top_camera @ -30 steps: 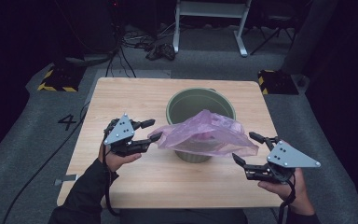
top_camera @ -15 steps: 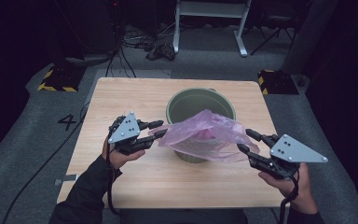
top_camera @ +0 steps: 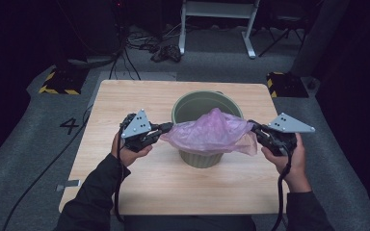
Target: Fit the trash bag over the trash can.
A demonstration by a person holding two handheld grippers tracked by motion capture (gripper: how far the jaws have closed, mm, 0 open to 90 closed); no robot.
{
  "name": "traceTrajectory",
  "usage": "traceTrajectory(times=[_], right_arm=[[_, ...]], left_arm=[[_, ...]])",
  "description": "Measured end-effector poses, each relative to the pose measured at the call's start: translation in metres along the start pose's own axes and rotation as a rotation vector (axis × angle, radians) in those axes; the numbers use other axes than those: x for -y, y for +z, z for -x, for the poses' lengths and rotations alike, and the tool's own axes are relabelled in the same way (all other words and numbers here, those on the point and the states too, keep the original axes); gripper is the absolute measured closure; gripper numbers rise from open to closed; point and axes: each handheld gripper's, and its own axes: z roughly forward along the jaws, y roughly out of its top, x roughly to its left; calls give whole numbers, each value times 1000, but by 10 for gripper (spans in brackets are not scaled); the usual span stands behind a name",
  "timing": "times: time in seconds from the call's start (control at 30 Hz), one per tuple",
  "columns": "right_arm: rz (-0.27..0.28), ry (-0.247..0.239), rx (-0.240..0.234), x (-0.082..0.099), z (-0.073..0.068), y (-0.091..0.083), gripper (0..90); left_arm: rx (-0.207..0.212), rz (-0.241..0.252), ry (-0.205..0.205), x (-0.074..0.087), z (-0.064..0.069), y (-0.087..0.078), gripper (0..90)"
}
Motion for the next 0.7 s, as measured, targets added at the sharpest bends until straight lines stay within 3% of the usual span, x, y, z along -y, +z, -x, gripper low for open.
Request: traceTrajectory(times=[0.13,0.37,0.43,0.5,0.57,0.6,0.7], right_arm=[[-19,26,23,2,11,10,896],[-45,68,73,6,31,14,899],[-49,96,69,10,38,15,899],[-53,114,57,12,40,16,899],[-53,103,43,11,36,16,899],[-55,91,40,10,34,16,898],[-54,74,29,5,28,17,888]], left_arm=[[-28,-13,-8,6,-8,-1,900],[-88,-25,-79,23,-30,-9,900],[-91,-19,-95,26,-34,-13,900],[-55,7,-93,25,-31,-17,888],[-40,22,-77,19,-22,-19,597],[-33,28,-60,15,-16,-19,517],[27,64,-18,4,-2,-21,395]])
